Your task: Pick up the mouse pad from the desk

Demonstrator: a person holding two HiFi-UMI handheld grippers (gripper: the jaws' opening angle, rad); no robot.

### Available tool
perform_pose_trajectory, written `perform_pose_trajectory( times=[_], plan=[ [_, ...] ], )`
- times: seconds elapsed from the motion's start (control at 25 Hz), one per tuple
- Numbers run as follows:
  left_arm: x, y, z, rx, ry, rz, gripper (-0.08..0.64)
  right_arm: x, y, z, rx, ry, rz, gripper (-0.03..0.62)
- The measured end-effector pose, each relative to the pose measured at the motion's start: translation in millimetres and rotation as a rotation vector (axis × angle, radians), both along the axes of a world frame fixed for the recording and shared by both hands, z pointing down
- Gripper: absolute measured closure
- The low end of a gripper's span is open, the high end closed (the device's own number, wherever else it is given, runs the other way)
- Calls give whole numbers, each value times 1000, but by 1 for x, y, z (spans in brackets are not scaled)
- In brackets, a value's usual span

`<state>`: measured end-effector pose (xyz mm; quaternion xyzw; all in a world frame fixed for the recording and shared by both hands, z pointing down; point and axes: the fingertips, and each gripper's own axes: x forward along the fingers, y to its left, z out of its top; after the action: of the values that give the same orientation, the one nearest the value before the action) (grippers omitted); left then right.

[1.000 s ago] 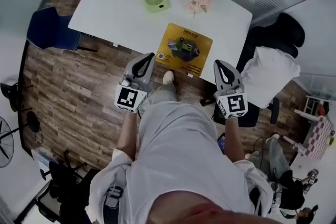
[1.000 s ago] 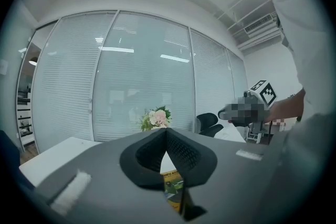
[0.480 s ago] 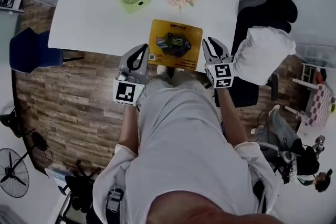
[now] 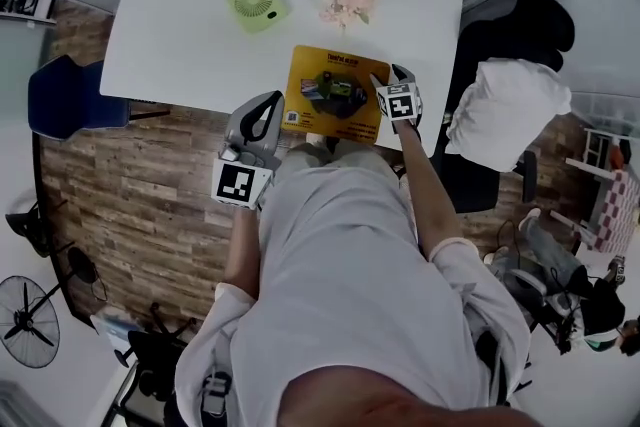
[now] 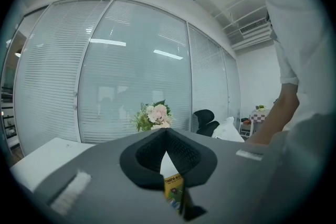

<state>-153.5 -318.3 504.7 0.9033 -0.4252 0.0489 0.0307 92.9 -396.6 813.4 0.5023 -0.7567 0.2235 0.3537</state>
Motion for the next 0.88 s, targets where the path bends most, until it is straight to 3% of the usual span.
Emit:
perform_pose_trajectory(
  times=[0.16, 0.44, 0.52, 0.68, 0.8, 0.88],
  plan=[
    [-7, 1, 2, -15, -1, -33, 575, 11, 1, 20, -67, -30, 40, 324],
    [-13, -2, 18, -38, -50, -31, 575, 7, -7, 36, -115, -66, -60, 298],
    [-14, -3, 20, -48, -54, -37, 575, 9, -7, 34, -114, -80, -75, 317],
    [-9, -9, 22, -57, -50, -36, 575, 5, -4, 33, -112, -62, -120, 375],
    [-2, -8, 24, -58, -52, -29, 575, -17, 6, 35, -129, -18, -169, 583],
    [4, -9, 18, -41, -37, -27, 575, -20, 7, 35, -119, -12, -153, 580]
  ],
)
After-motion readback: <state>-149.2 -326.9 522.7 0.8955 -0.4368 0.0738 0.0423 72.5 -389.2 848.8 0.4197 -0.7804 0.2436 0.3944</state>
